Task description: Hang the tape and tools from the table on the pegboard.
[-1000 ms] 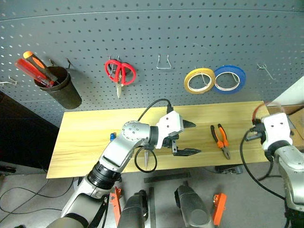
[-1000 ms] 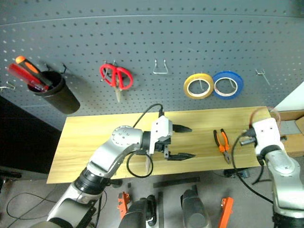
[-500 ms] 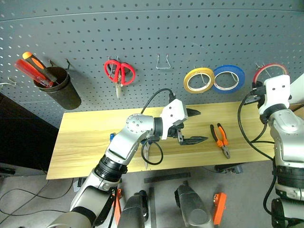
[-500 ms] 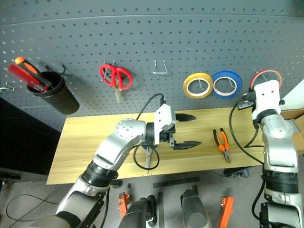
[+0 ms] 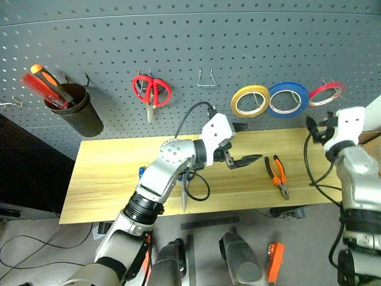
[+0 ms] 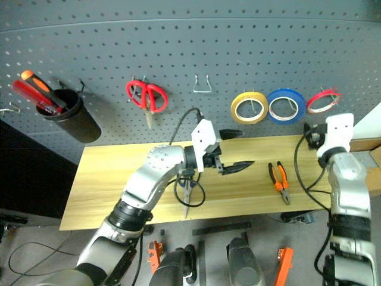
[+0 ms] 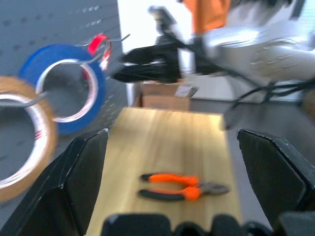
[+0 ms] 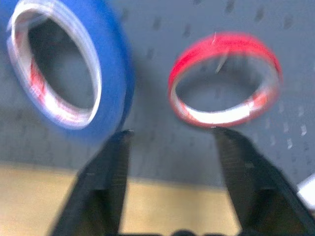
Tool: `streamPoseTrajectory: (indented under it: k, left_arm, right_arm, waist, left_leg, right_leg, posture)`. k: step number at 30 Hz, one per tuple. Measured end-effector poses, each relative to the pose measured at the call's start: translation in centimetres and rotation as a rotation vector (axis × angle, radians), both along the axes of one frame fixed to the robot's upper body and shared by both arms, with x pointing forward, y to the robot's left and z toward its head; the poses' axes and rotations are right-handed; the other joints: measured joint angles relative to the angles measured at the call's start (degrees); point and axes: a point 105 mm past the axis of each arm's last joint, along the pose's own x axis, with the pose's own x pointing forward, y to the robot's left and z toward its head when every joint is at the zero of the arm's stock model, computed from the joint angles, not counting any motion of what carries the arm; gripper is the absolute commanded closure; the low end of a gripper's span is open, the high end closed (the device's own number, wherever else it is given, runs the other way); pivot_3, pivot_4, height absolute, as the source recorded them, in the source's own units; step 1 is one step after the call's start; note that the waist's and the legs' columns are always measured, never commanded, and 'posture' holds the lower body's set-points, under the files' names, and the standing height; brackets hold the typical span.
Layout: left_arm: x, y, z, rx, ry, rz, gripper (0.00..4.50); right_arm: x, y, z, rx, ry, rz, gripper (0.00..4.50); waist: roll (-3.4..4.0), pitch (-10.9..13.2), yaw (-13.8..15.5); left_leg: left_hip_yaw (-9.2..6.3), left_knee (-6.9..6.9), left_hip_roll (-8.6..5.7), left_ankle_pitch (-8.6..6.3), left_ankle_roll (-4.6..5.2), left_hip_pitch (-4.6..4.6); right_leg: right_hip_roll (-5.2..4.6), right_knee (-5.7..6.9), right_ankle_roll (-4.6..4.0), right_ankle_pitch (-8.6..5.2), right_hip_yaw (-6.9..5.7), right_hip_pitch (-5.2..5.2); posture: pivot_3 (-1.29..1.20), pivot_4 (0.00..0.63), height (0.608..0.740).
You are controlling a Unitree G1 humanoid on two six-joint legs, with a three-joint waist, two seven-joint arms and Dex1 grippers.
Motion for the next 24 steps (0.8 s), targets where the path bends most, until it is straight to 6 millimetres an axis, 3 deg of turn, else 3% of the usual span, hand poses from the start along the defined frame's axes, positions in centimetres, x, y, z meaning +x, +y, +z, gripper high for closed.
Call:
streamPoseTrajectory:
  k: [2, 3, 6, 9, 14, 24]
  left_arm:
    - [0.9, 1.7, -1.1, 0.062, -0.007, 0.043, 0.0]
    - [1.1, 2.3, -1.5, 0.082, -0.01, 0.056, 0.0]
    - [1.6, 4.2, -2.7, 0.158, -0.023, 0.076, 0.0]
    - [2.1, 5.7, -3.7, 0.22, -0.024, 0.091, 0.0]
    - [2.1, 6.5, -4.6, 0.267, -0.034, 0.074, 0.0]
    - [1.7, 6.5, -5.3, 0.273, -0.023, 0.065, 0.0]
  right_arm:
    - [-1.8, 0.0, -1.8, 0.017, 0.084, -0.032, 0.1]
    - [-2.6, 0.1, -2.6, 0.046, 0.121, -0.049, 0.01]
    - [-5.0, 1.8, -6.0, 0.128, 0.326, -0.071, 0.01]
    - [-5.8, 4.3, -9.0, 0.222, 0.499, -0.076, 0.01]
    - [-4.4, 6.2, -9.8, 0.276, 0.575, -0.056, 0.01]
    - [-1.8, 5.7, -12.5, 0.206, 0.68, -0.043, 0.01]
  waist:
    - [0.01, 0.0, 0.0]
    - [0.02, 0.0, -0.1]
    - [0.03, 0.0, -0.2]
    - [0.04, 0.0, -0.3]
    - [0.04, 0.0, -0.3]
    - [0.05, 0.0, -0.9]
  left_leg:
    - [0.02, 0.02, 0.0, 0.0, 0.01, 0.0]
    - [0.03, 0.03, 0.0, -0.01, 0.01, 0.0]
    - [0.02, 0.06, 0.08, -0.02, 0.02, 0.03]
    - [0.02, 0.1, 0.08, -0.01, 0.02, 0.11]
    - [0.05, 0.1, -0.01, -0.01, 0.02, 0.1]
    - [0.2, 0.13, -0.03, 0.0, 0.01, -0.31]
  right_leg:
    - [0.0, 0.01, 0.0, 0.0, 0.04, -0.02]
    - [-0.01, 0.03, 0.0, 0.0, 0.06, -0.03]
    - [-0.04, 0.09, 0.0, 0.01, 0.14, -0.06]
    - [-0.04, 0.33, 0.0, 0.01, 0.17, -0.11]
    - [-0.04, 0.46, 0.0, 0.01, 0.18, -0.22]
    - [-0.04, 0.8, 0.0, 0.01, 0.19, -0.85]
  posture:
    - [-0.34, 0.277, 0.74]
    - [-0.36, 0.288, 0.74]
    - [-0.38, 0.289, 0.74]
    - [-0.38, 0.287, 0.74]
    - [-0.37, 0.278, 0.74]
    - [-0.34, 0.27, 0.74]
